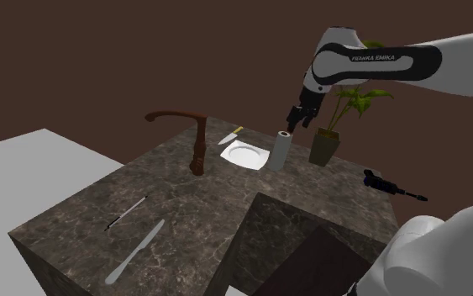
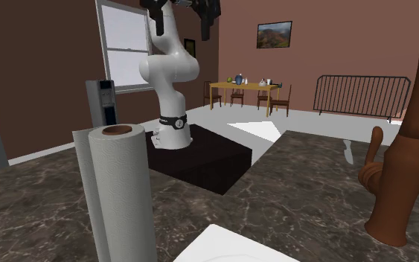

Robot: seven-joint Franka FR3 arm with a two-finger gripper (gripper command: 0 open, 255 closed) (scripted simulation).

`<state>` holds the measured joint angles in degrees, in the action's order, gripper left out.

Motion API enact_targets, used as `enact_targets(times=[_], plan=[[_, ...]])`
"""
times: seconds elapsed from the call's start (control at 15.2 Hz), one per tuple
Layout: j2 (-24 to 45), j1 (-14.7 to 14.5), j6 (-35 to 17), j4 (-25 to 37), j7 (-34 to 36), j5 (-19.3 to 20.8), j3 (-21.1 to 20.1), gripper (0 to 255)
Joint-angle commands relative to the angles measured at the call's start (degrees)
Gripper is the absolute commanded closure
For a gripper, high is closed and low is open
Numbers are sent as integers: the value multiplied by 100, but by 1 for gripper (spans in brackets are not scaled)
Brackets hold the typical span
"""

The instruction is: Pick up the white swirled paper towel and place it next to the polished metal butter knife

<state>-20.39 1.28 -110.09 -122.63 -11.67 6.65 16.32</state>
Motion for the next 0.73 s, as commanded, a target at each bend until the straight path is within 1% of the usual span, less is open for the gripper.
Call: enact_targets(times=[0.0,0.4,0.66], plan=[[421,3,-203,188,-243,-67,168,0],[1751,76,-506,1074,-1018,-487,575,0],[2703,238,-563,1832,-1541,-887,724,0]])
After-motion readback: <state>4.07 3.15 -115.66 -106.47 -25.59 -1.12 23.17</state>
